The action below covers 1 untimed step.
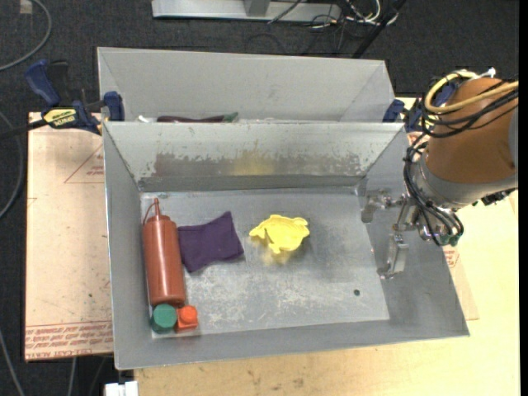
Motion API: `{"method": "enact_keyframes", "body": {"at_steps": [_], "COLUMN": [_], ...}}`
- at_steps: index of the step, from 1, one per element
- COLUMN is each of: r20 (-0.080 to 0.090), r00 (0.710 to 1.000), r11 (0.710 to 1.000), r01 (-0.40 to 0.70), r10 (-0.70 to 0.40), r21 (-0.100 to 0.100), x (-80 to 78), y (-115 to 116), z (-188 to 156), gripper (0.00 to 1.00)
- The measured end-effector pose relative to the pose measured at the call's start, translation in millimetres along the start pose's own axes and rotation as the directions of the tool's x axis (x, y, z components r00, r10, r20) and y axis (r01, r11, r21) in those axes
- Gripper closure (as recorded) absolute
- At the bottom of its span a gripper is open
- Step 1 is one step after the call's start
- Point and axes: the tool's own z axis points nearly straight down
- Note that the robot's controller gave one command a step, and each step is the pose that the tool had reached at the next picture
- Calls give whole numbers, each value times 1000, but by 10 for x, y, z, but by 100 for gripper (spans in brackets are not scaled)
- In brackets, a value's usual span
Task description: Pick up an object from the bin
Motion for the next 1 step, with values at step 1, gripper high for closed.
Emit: {"method": "enact_keyframes", "body": {"at_steps": [1], "r20": [7], "r00": [1000], "r11": [1000], "r01": [2], "r10": [-2], "r21": [1], "x": [-16], "y": [4], "z": [-42], "gripper": [0]}}
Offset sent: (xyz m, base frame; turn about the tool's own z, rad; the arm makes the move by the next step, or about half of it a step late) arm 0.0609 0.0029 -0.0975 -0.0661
